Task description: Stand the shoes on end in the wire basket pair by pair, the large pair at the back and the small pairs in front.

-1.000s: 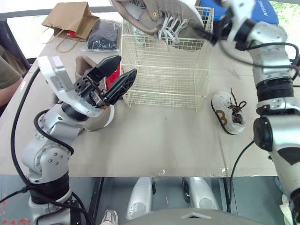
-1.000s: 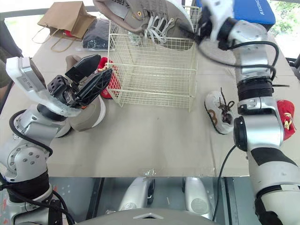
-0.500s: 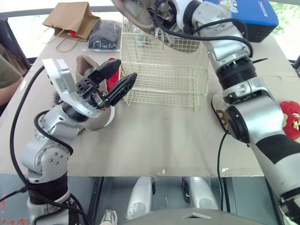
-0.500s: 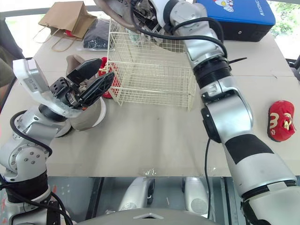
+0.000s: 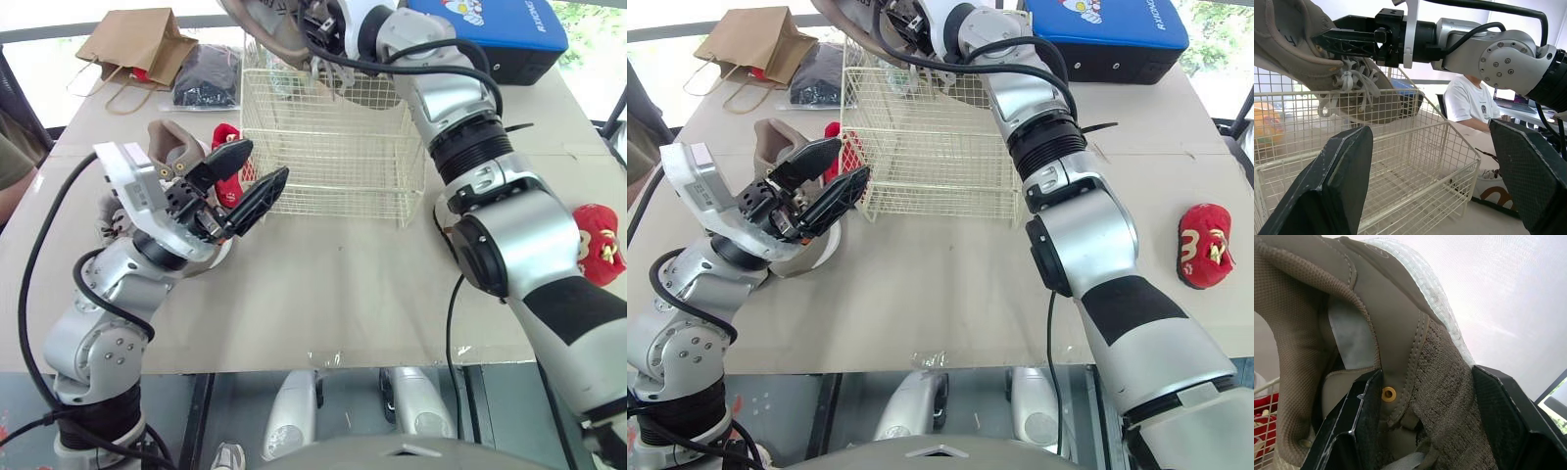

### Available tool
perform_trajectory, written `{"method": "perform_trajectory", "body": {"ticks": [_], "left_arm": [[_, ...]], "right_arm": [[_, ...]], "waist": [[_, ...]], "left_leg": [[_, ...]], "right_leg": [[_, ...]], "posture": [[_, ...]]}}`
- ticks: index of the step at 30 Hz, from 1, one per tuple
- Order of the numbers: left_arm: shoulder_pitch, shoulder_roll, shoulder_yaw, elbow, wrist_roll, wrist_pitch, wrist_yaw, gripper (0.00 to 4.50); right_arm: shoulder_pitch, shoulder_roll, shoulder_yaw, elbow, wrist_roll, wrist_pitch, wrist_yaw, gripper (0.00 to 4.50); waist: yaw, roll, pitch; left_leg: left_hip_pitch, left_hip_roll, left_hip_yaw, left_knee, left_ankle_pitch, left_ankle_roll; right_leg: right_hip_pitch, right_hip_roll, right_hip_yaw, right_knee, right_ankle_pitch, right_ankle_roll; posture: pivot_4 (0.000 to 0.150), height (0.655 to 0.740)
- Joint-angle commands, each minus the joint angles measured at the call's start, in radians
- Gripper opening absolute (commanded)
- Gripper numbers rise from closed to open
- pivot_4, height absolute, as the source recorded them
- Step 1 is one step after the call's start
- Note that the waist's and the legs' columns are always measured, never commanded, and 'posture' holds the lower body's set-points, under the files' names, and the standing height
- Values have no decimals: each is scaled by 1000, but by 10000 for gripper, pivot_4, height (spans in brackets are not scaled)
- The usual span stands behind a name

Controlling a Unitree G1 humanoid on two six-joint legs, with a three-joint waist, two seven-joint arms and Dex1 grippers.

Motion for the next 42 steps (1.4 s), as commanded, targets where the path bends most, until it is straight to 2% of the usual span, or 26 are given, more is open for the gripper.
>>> {"method": "perform_trajectory", "body": {"ticks": [1, 8, 12, 14, 18, 21, 23, 29, 32, 34, 36, 40, 42], "left_arm": [[3, 1, 10, -45, 0, -26, 2, 41044], [5, -8, -1, -46, 11, -38, 0, 41044], [13, -13, -4, -52, 18, -47, 1, 41044], [20, -20, -1, -57, 18, -52, 6, 41044], [39, -27, 4, -64, 22, -63, 4, 41044], [46, -32, -5, -61, 32, -75, 0, 41044], [44, -34, -11, -54, 35, -79, -5, 41044], [39, -38, -19, -44, 40, -84, -13, 41044], [41, -40, -23, -42, 41, -86, -15, 41044], [40, -40, -26, -41, 41, -86, -15, 41044], [38, -41, -28, -40, 41, -85, -15, 41044], [36, -42, -32, -38, 40, -82, -13, 41044], [38, -43, -34, -39, 38, -81, -11, 41044]], "right_arm": [[-70, 28, -34, -59, 57, 28, 19, 26939], [-74, 53, 25, -23, -28, -36, -63, 26939], [-59, 67, 39, -50, -28, -29, -38, 26939], [-60, 86, -14, -89, 59, 56, 24, 26939], [-53, 75, -46, -129, 109, 107, 76, 26939], [-42, 53, -26, -120, 82, 78, 72, 34571], [-34, 56, -14, -127, 70, 78, 64, 43685], [-11, 53, 40, -112, -6, 37, -15, 44503], [-2, 48, 45, -111, -22, 14, -46, 35956], [-2, 45, 37, -111, -23, 7, -65, 27312], [-2, 41, 25, -118, -19, 3, -82, 15888], [-7, 38, -60, -160, 56, 29, -139, 1760], [-8, 26, -95, -193, 76, 47, -178, 307]], "waist": [[-1, 0, 0], [-1, 0, 0], [0, 0, 0], [0, 0, 0], [2, 0, 0], [3, 0, 0], [3, 0, 0], [4, 0, 0], [6, 0, 0], [6, 0, 0], [6, 0, 0], [8, 0, 0], [12, 0, 0]], "left_leg": [[0, 0, 0, 0, 0, 0], [0, 1, 0, -1, 0, 0], [0, 1, 0, -1, 0, -1], [0, 1, 0, -1, 0, -1], [0, 1, 0, -1, 0, -1], [-1, 1, 0, -1, 0, 0], [-1, 1, 0, -1, 0, 0], [-1, 1, -1, -1, 0, -1], [-1, 1, -1, -1, 0, -1], [-1, 1, -1, -1, 0, -1], [-1, 1, -1, -1, 0, -1], [-1, 1, -1, -1, 0, -1], [-2, 1, -1, -1, 0, -1]], "right_leg": [[0, 0, 0, 0, 0, 0], [0, 1, 0, -1, 0, 0], [0, 1, 0, -1, 0, 0], [0, 1, 0, -1, 0, 0], [0, 1, 0, -1, 0, 0], [0, 1, 0, -2, 0, 0], [0, 1, 0, -3, 0, 0], [0, 1, 0, -3, 0, 0], [0, 1, 0, -3, 0, 0], [0, 1, 0, -3, 0, 0], [0, 1, 0, -3, 0, 0], [0, 1, 0, -3, 0, 0], [0, 1, -1, -3, 0, 0]], "posture": [[1500, 7400], [1500, 7400], [1500, 7400], [1500, 7400], [1500, 7400], [1500, 7400], [1500, 7400], [1500, 7400], [1500, 7400], [1500, 7400], [1500, 7400], [1500, 7400], [1500, 7400]]}}
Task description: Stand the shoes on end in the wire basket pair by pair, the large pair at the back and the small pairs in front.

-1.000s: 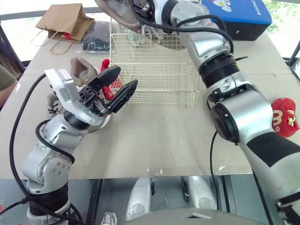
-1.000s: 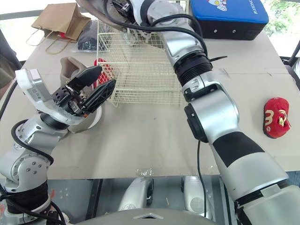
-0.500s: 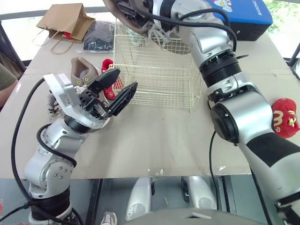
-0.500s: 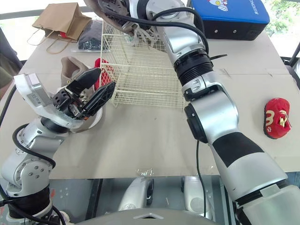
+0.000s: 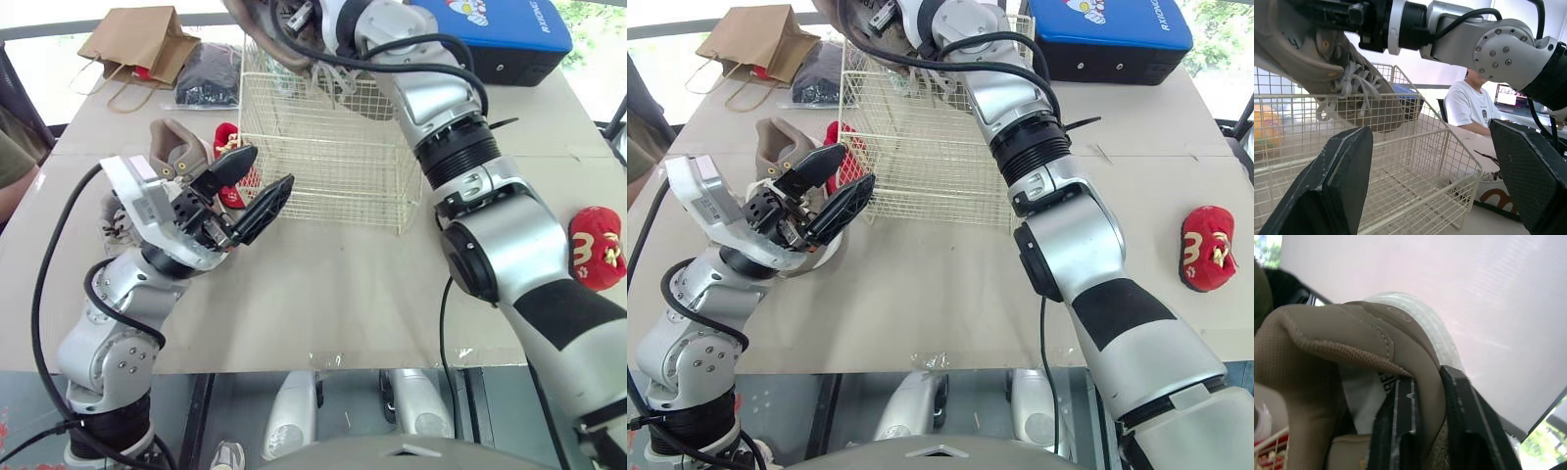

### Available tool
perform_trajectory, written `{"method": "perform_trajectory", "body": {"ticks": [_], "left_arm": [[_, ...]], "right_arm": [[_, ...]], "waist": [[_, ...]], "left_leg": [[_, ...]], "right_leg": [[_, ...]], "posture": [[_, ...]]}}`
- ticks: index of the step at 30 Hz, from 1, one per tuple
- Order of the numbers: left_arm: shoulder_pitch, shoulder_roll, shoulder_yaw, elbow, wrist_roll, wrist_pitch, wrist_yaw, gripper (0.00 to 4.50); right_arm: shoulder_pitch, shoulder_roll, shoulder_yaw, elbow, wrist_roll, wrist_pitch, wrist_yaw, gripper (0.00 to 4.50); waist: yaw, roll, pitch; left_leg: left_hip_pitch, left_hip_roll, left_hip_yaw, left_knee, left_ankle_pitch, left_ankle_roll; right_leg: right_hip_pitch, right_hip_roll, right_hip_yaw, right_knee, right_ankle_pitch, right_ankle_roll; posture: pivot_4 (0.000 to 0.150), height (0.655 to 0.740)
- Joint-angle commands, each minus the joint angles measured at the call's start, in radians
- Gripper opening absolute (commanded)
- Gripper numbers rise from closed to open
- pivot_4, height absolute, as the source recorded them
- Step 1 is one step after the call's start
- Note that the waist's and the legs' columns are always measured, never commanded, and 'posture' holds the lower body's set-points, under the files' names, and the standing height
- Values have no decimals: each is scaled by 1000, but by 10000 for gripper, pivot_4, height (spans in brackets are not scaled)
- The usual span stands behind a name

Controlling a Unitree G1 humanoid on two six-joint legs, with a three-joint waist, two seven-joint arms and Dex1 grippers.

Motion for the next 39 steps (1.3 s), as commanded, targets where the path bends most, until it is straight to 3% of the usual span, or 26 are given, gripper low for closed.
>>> {"method": "perform_trajectory", "body": {"ticks": [1, 8, 17, 28, 33, 39], "left_arm": [[-5, -2, 3, -15, -4, -16, -1, 41044], [-10, -5, -10, -5, -5, -9, -4, 41044], [-29, 4, -18, 17, -9, -5, -8, 41044], [-91, 14, -34, 71, -12, 16, -42, 41044], [-101, 14, -39, 74, -14, 26, -50, 41044], [-117, 23, -25, 83, -17, 37, -56, 41044]], "right_arm": [[-13, -21, -80, -97, 62, 28, -73, 307], [68, -63, -129, -280, 84, 83, -187, 307], [284, -87, -180, -627, 87, 252, -366, 307], [525, -63, -151, -889, 98, 403, -405, 307], [626, -46, -164, -915, 169, 488, -359, 307], [672, -106, -95, -962, 233, 546, -187, 307]], "waist": [[3, 0, 0], [28, 0, 0], [44, 0, 0], [42, 0, 0], [44, -1, -1], [29, 1, -3]], "left_leg": [[0, 0, 0, 0, 0, 0], [-1, 0, -1, 0, 0, 0], [-1, 0, -1, 0, 0, 0], [0, 0, -1, 1, 0, 0], [0, 0, -1, 2, 0, 0], [2, 0, -1, 2, -2, 4]], "right_leg": [[0, 0, 0, 0, 0, 0], [0, 0, -1, 0, 0, 0], [0, 0, -2, 0, 0, 0], [1, 0, -2, 1, 0, 0], [1, 0, -2, 0, 0, 0], [2, 1, -1, 1, 0, 0]], "posture": [[1500, 7400], [1500, 7400], [1500, 7400], [1500, 7400], [1500, 7400], [1500, 7400]]}}
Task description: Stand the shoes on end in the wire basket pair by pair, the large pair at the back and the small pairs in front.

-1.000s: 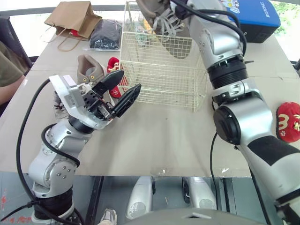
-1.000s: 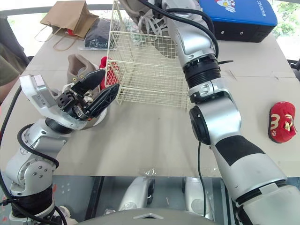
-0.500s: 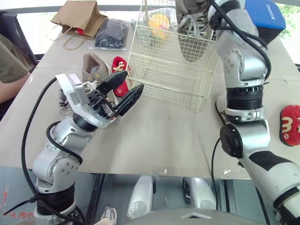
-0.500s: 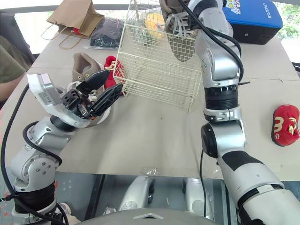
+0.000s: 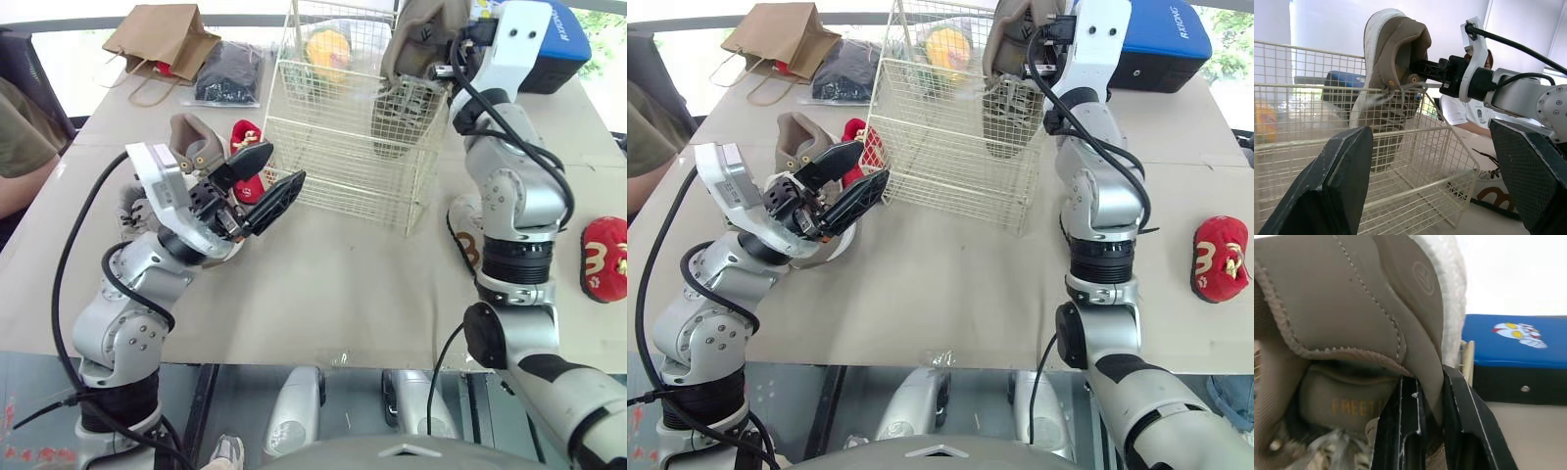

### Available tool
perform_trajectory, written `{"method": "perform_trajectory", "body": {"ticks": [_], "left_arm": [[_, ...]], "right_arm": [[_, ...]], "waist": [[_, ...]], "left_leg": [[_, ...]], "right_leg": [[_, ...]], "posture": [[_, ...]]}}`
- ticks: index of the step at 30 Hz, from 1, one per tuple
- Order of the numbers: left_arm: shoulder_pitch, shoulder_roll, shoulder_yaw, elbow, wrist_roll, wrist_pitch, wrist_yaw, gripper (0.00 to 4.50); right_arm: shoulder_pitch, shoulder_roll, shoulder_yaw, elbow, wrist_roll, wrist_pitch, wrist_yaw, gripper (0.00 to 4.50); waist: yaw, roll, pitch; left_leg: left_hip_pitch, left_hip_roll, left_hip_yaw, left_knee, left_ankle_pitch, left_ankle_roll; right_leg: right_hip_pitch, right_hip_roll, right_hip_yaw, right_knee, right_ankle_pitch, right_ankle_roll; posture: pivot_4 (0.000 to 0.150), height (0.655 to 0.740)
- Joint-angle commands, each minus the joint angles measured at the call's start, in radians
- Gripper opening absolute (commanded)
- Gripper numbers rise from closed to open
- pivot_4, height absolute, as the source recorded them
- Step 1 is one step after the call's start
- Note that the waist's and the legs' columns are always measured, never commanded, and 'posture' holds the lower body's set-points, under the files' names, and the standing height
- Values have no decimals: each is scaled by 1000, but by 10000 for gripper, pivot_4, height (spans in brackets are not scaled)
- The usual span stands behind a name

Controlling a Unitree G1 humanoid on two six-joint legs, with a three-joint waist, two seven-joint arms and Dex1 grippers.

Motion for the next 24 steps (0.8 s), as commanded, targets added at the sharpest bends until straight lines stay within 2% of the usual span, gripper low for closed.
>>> {"method": "perform_trajectory", "body": {"ticks": [1, 9, 18, 19, 20, 21, 24], "left_arm": [[-17, 17, 19, -13, -14, -3, -10, 41044], [-13, 30, 30, -16, -13, -3, -10, 41044], [21, 44, 53, -28, -29, 3, -6, 41044], [27, 48, 59, -28, -32, 5, -6, 41044], [36, 56, 73, -26, -40, 9, -8, 41044], [44, 63, 89, -23, -52, 14, -10, 41044], [58, 74, 142, -7, -101, 35, 6, 41044]], "right_arm": [[31, -24, 58, -29, 60, 44, 125, 307], [4, -184, 139, -20, 66, -15, 374, 307], [42, -236, 184, -48, 86, -24, 510, 307], [45, -239, 175, -44, 94, -24, 520, 7743], [49, -250, 169, -40, 97, -34, 539, 9509], [49, -255, 157, -39, 106, -36, 549, 15135], [44, -272, 127, -40, 108, -57, 552, 26319]], "waist": [[-10, 0, 0], [-22, 1, 0], [-28, 1, 0], [-30, 1, 0], [-32, 0, 0], [-34, 0, 0], [-36, 0, 0]], "left_leg": [[0, 0, 0, 0, 0, 0], [0, 0, 1, -1, 0, 0], [0, 1, 2, -1, 0, 0], [0, 1, 2, -1, 0, 0], [0, 1, 2, -1, 0, 0], [0, 1, 2, -1, 0, 0], [1, 1, 2, -1, 0, 0]], "right_leg": [[0, 0, 0, 0, 0, 0], [0, 0, 1, -2, 0, 0], [0, 0, 2, -2, 0, 0], [0, 0, 2, -2, 0, 0], [0, 0, 2, -2, 0, 0], [0, 0, 2, -2, 0, 0], [0, 0, 2, -1, 0, 0]], "posture": [[1500, 7400], [1500, 7400], [1500, 7400], [1500, 7400], [1500, 7400], [1500, 7400], [1500, 7400]]}}
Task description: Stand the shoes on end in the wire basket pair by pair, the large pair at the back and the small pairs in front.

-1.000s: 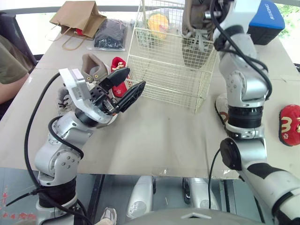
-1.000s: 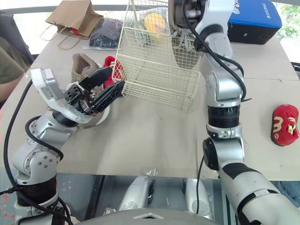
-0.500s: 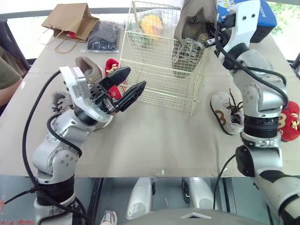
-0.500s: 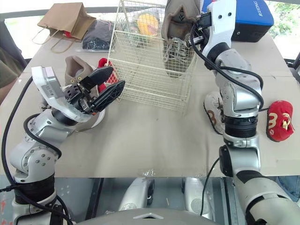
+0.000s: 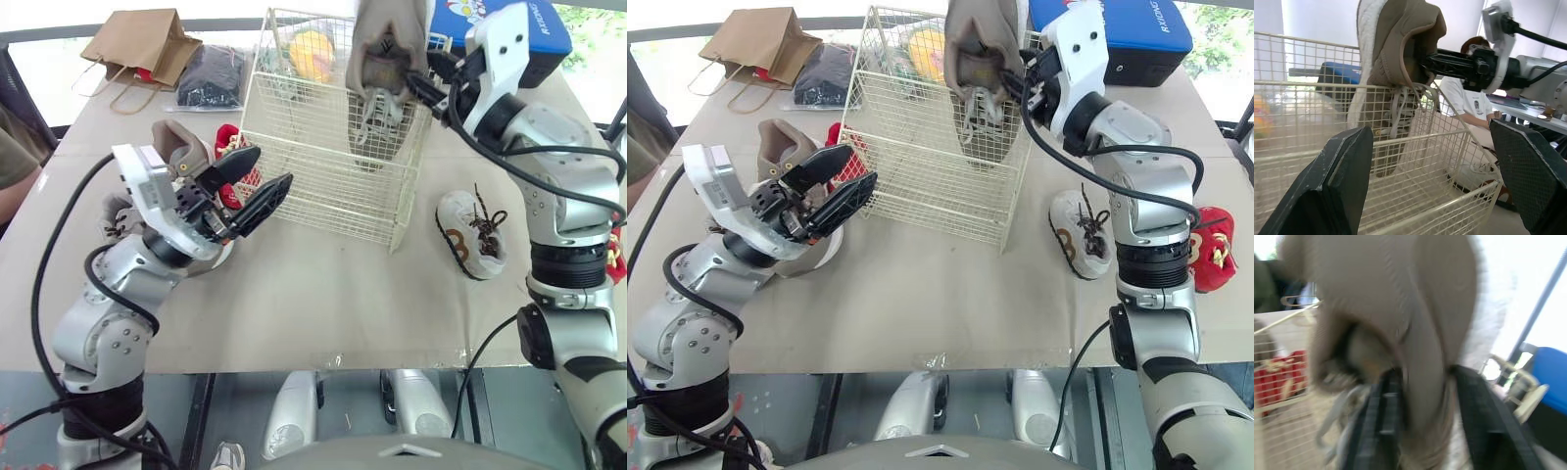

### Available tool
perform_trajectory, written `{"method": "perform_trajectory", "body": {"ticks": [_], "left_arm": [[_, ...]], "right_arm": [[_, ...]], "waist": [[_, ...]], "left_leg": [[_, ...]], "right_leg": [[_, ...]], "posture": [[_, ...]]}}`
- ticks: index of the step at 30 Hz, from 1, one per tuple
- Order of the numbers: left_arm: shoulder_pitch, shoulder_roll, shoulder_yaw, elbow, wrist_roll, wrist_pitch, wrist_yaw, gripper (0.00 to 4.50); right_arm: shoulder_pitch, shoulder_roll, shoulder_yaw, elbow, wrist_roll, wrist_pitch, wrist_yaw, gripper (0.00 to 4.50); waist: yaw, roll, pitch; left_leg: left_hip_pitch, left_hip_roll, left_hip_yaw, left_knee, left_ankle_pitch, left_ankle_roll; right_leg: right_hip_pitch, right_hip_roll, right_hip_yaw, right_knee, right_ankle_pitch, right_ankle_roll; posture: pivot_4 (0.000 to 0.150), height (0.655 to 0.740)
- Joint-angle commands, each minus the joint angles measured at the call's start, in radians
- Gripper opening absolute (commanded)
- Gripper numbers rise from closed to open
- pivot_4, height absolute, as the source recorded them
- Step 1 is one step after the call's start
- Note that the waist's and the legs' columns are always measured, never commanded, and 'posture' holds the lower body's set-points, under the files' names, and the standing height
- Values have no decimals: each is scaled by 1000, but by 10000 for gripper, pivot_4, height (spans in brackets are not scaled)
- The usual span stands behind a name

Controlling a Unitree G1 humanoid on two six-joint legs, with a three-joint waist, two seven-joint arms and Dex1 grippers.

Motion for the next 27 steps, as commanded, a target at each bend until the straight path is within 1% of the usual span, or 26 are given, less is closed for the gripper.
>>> {"method": "perform_trajectory", "body": {"ticks": [1, 2, 3, 5, 8, 9, 11, 13, 16, 18, 22, 27], "left_arm": [[14, 20, 94, -2, -82, 22, 15, 41044], [17, 22, 129, 15, -111, 37, 43, 41044], [18, 26, 163, 35, -137, 56, 75, 41044], [19, 52, 218, 91, -152, 100, 143, 41044], [19, 122, 272, 172, -166, 208, 255, 41044], [16, 149, 293, 209, -174, 243, 279, 41044], [-4, 229, 339, 334, -241, 379, 332, 41044], [-44, 301, 351, 462, -272, 484, 343, 41044], [-147, 393, 294, 649, -245, 622, 344, 41044], [-233, 421, 238, 754, -214, 683, 310, 41044], [-410, 433, 110, 893, -122, 737, 216, 41044], [-575, 438, -59, 1085, 76, 712, 120, 41044]], "right_arm": [[-5, -20, -2, -13, 17, -26, 28, 31111], [3, -40, -22, -35, 29, -44, 50, 35990], [14, -62, -41, -56, 38, -69, 69, 35990], [34, -101, -94, -82, 78, -115, 111, 35990], [92, -158, -152, -135, 144, -157, 182, 35990], [123, -186, -176, -166, 182, -168, 232, 35990], [205, -259, -242, -253, 316, -114, 343, 35990], [284, -326, -275, -334, 415, -61, 414, 35990], [355, -360, -261, -400, 458, -41, 399, 35990], [377, -354, -250, -431, 479, -33, 373, 35990], [398, -343, -247, -478, 524, -14, 315, 35990], [449, -393, -284, -561, 604, 20, 299, 35990]], "waist": [[1, 0, 0], [3, 0, 0], [5, 0, 0], [17, 0, 0], [25, 0, 0], [29, 0, 0], [34, 0, 0], [37, 0, 1], [31, 0, 1], [28, 0, 1], [31, -3, -1], [32, -3, -1]], "left_leg": [[0, 0, 0, 0, 0, 0], [0, 0, 0, 1, 0, 0], [0, 0, 0, 1, 0, 0], [-1, 0, -1, 1, 0, 0], [-2, 0, -2, 1, 0, 0], [-2, 0, -2, 1, 0, 0], [-2, 0, -2, 1, 0, 0], [-2, 0, -3, 1, 0, 0], [-1, 0, -3, 1, 0, 0], [0, 0, -3, 1, 0, 0], [2, -1, -4, 3, 0, 0], [-1, -1, -4, 3, 0, 0]], "right_leg": [[0, 0, 0, 0, 0, 0], [0, 0, 0, 1, 0, 0], [0, 0, 0, 1, 0, 0], [0, 0, -1, 1, 0, 0], [0, 0, -2, 0, 0, 0], [0, 0, -2, -1, 0, 0], [0, 0, -3, -2, 0, 0], [1, -1, -3, -2, 0, 0], [1, 0, -4, -1, 0, 0], [2, 0, -4, 0, 0, 0], [4, 0, -4, 2, 0, 0], [2, 0, -5, 0, 0, 0]], "posture": [[1500, 7400], [1500, 7400], [1500, 7400], [1500, 7400], [1500, 7400], [1500, 7400], [1500, 7400], [1500, 7400], [1500, 7400], [1500, 7400], [1500, 7400], [1500, 7400]]}}
